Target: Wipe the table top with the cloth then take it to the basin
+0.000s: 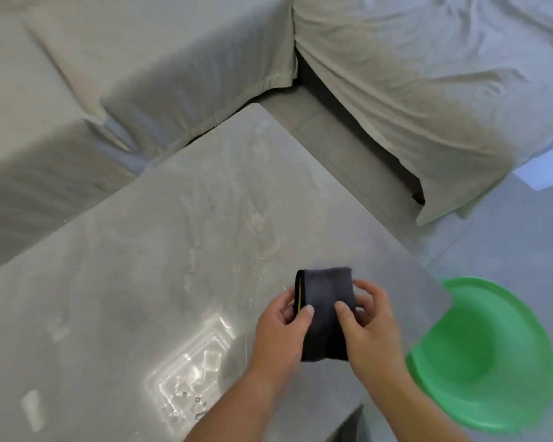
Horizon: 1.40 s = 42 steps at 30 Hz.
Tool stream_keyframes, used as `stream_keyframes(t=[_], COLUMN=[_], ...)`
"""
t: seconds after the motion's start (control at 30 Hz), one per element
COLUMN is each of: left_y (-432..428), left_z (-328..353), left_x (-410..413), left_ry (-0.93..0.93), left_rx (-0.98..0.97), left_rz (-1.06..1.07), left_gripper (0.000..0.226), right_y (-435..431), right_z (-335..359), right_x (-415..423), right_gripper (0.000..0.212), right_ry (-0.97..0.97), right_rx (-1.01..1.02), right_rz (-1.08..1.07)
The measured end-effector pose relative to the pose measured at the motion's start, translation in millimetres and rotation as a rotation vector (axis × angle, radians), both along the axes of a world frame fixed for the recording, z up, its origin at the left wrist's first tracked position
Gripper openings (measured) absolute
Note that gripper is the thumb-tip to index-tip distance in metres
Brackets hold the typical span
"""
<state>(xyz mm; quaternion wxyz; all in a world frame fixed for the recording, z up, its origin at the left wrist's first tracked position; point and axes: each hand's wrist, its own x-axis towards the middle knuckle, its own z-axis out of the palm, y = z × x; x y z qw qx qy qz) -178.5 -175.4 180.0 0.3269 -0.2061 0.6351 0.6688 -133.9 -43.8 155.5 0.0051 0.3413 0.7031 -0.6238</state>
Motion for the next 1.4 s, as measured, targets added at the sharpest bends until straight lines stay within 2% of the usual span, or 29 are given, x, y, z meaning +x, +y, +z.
stream_keyframes(t=[0.13, 0.37, 0.6, 0.77, 0.83, 0.93, 1.0, 1.07, 1.23, 1.4], left_y=[-33.0, -34.0, -3.1, 12.7, 5.7, -29.2, -63.0, -92.3, -123.4, -124.7], left_z=[-0.3, -12.7, -25.3, -32.9, -40.4, -58.8, -71.8, -80.8, -98.5, -110.8], left_x=[-21.3, -78.3, -164.3, -224.3, -235.6, -231.7, -220.1, -204.0, -169.2, -166.1], left_ry=[-0.017, -0.006, 0.048, 0.119, 0.162, 0.286, 0.374, 0.354, 0.288, 0.28], left_rx=[0.024, 0.095, 0.079, 0.143, 0.001, -0.491, -0.821, -1.023, -1.147, -1.116], left_rz=[0.079, 0.165, 0.277, 0.283, 0.246, 0.113, -0.022, -0.166, -0.406, -0.483], left_gripper=[0.029, 0.036, 0.036, 0.024, 0.024, 0.044, 0.049, 0.057, 0.086, 0.093], right_y=[-28.5, -38.3, -7.8, 10.7, 13.6, 11.1, 7.0, 2.7, -16.1, -47.1], right_z=[-1.4, -22.4, -46.7, -58.9, -67.2, -80.0, -86.0, -89.5, -98.1, -100.6], right_x=[-38.0, -117.8, -224.1, -287.4, -297.3, -297.4, -299.4, -306.8, -339.2, -366.4], right_gripper=[0.053, 0.042, 0.06, 0.053, 0.053, 0.063, 0.069, 0.072, 0.073, 0.067], right_ry=[-0.072, -0.039, -0.003, 0.019, -0.004, 0.033, 0.035, 0.011, -0.01, 0.084], right_rx=[-0.001, 0.16, 0.491, 0.804, 0.946, 1.044, 1.06, 1.077, 1.094, 1.128], right_rz=[0.182, 0.47, 0.637, 0.735, 0.835, 0.953, 0.978, 0.97, 0.934, 1.03])
